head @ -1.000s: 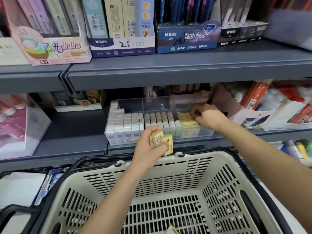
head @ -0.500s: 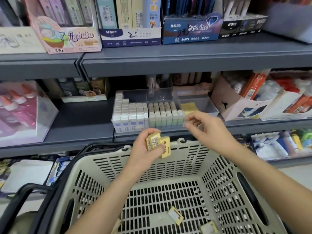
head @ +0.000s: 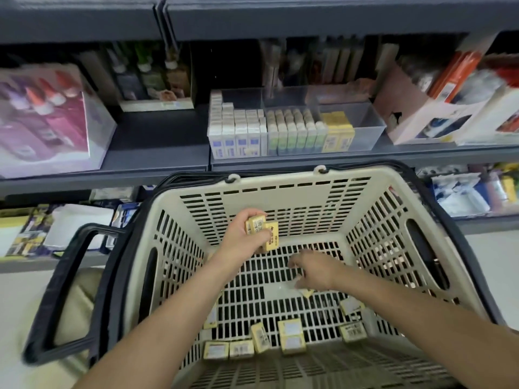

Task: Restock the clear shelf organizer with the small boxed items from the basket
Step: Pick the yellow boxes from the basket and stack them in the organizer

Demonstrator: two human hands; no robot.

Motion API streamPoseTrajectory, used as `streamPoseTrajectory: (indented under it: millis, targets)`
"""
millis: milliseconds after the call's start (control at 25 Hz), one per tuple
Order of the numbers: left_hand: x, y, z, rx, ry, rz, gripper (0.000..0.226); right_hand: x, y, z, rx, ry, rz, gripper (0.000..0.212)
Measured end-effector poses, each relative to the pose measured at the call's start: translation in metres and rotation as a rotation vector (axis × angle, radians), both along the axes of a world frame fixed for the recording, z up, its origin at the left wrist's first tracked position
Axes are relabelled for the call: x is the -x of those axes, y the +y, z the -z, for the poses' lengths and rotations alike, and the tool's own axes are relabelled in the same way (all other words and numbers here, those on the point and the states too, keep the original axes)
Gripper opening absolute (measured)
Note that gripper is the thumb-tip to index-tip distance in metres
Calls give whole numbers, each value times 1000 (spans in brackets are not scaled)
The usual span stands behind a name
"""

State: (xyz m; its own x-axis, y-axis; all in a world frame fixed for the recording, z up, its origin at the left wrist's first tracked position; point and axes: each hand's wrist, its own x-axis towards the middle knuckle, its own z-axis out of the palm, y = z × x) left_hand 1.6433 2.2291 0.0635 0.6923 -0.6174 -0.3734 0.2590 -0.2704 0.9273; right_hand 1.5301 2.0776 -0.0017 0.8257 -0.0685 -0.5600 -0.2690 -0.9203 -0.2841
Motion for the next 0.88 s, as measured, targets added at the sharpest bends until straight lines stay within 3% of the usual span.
streamPoseTrajectory:
  millis: [120, 240, 520, 720, 880]
  targets:
    - [0, -2, 6, 3, 68, -12, 35, 11, 11, 20, 117, 104, -48, 63]
    - [-1, -3, 10, 10, 115, -24, 36, 13, 16, 22, 146, 85, -39, 54]
    - [-6, -4, 10, 0, 110, -32, 33, -15, -5, -44, -688, -199, 640, 21]
    - [-7, -6, 1, 31, 87, -24, 32, -17, -10, -66, -966, -309, 856, 13]
    - [-6, -18, -17, 175, 133, -38, 32, -17, -23, -86, -961, -394, 823, 10]
